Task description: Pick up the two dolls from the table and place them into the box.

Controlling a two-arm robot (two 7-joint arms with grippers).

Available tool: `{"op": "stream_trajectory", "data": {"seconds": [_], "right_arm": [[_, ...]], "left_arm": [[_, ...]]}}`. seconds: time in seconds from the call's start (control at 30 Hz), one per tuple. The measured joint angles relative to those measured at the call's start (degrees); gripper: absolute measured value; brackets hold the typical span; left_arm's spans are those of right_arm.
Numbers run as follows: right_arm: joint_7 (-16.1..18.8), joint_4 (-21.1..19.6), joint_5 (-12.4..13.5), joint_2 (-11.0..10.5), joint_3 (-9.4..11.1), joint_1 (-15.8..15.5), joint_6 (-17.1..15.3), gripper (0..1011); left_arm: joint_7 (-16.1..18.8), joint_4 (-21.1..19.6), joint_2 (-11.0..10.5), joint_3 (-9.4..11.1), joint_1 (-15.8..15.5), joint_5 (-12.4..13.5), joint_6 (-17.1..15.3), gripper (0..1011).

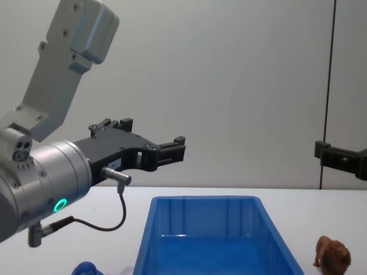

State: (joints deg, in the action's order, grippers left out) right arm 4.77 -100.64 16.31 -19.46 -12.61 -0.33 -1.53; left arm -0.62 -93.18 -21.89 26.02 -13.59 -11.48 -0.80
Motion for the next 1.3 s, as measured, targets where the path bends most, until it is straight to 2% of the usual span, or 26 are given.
{"op": "stream_trajectory", "data": {"seconds": [0.67, 1.3], "right_arm": [[0.4, 2.9, -1.2, -1.8, 2.1, 0.7, 0.4, 1001], [1.2, 3.5, -0.6, -5.9, 4.9, -2.6, -5.3, 1001]], "left_arm": [[0.0, 0.0, 0.0, 0.0, 0.0, 0.0, 0.0, 1001], [0.0, 0.0, 0.0, 0.0, 0.0, 0.0, 0.0, 1001]]}}
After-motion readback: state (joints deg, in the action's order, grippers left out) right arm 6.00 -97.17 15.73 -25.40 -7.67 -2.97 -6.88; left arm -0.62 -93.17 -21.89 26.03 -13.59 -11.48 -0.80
